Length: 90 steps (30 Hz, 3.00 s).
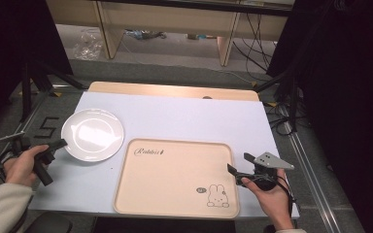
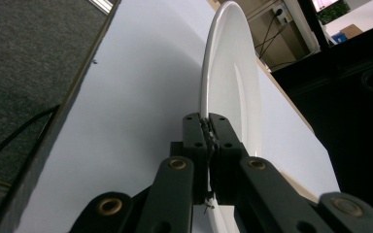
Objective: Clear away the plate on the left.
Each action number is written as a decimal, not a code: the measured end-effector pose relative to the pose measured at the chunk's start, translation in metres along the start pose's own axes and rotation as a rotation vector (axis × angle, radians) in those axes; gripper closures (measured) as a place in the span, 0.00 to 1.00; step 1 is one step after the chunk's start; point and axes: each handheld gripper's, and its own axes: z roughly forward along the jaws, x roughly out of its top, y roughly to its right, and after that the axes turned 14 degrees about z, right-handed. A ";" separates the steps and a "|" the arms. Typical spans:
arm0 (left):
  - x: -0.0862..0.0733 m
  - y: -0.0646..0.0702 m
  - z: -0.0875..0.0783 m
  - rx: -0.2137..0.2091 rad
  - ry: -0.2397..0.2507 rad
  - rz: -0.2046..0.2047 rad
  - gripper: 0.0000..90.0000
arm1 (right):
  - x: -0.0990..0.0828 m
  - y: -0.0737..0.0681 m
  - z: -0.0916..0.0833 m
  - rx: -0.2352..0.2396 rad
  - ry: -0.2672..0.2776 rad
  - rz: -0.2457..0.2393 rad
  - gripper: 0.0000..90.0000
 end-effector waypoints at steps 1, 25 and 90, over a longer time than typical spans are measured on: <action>0.000 0.000 0.000 0.000 0.000 0.000 0.96 | 0.000 0.000 0.000 0.004 -0.001 0.000 0.25; 0.003 0.013 -0.002 -0.089 0.014 0.005 0.97 | 0.000 0.000 0.000 0.004 -0.003 0.001 0.25; -0.012 0.052 0.024 -0.298 -0.068 -0.075 0.97 | 0.000 0.001 -0.001 0.001 -0.013 0.026 0.25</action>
